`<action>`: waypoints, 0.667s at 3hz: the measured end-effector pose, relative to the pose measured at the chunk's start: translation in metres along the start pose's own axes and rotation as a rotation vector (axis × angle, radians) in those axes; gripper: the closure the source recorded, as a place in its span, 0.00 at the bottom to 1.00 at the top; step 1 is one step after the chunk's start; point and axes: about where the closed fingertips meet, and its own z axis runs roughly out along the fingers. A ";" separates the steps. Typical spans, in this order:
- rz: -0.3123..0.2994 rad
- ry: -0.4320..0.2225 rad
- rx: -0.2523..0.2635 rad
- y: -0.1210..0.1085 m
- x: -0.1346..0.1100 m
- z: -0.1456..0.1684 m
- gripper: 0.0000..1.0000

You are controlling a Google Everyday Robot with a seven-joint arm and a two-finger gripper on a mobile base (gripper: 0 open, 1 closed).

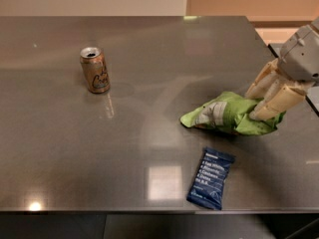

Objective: Move green rice chip bag near rxbar blueberry

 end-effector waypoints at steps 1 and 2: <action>-0.003 -0.007 -0.028 0.022 -0.003 0.007 0.28; -0.003 -0.010 -0.009 0.017 -0.005 0.008 0.04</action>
Offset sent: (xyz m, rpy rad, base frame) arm -0.0196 0.0059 -0.0045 0.0062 0.0210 0.0138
